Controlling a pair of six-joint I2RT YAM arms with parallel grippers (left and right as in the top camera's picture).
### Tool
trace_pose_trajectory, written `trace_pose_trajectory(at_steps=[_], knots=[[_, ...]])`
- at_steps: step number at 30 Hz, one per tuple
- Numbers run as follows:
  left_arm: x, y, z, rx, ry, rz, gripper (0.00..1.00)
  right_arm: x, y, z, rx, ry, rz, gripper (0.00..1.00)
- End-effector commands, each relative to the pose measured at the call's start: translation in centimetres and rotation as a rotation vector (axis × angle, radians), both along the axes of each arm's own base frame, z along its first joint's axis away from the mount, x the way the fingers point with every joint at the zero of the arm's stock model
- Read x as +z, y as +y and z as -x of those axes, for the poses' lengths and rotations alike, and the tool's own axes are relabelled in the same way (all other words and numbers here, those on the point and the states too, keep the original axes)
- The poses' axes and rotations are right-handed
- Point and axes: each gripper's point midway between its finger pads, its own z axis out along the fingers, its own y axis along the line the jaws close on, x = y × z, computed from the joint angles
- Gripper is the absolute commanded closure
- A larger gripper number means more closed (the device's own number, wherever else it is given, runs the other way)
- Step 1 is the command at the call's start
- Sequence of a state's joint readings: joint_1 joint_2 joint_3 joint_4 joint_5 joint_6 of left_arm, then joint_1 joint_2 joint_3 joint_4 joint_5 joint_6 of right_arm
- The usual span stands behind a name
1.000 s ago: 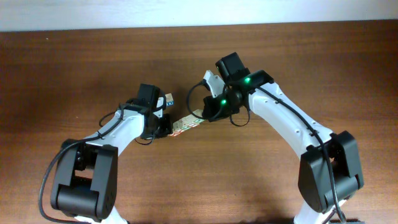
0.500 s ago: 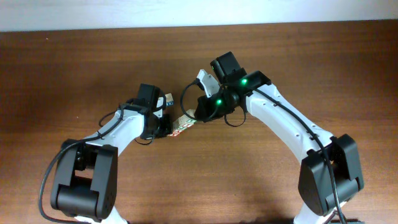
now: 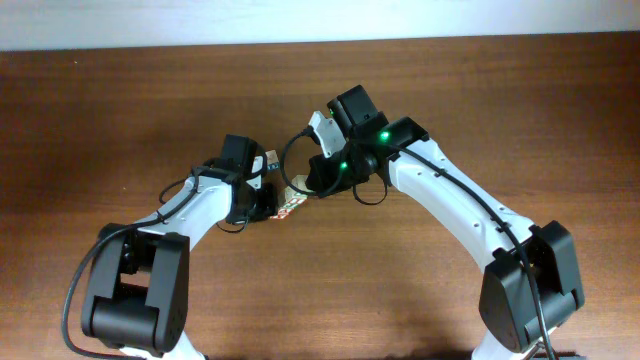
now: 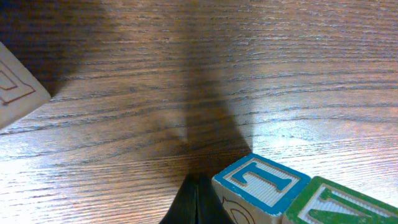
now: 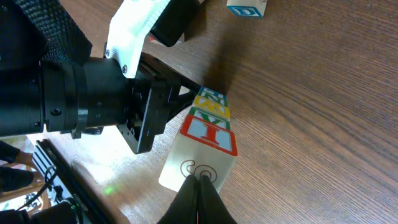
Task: Rotate 5 blocks
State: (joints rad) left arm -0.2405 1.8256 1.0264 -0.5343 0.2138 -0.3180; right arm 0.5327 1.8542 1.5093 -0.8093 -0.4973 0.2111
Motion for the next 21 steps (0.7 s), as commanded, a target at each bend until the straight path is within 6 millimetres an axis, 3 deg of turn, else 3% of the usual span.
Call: trace_pose_trajectory(at_steps=[1,21], knots=[[1.27,-4.96,1.2,-0.095,0.034,0.205,1.0,-4.02,0.97,2.05,0.037,0.08,0.07,0.96],[1.27,-4.93,1.19,-0.094,0.035,0.206,1.0,-4.34,1.34,1.73,0.017,0.04,0.109,0.96]])
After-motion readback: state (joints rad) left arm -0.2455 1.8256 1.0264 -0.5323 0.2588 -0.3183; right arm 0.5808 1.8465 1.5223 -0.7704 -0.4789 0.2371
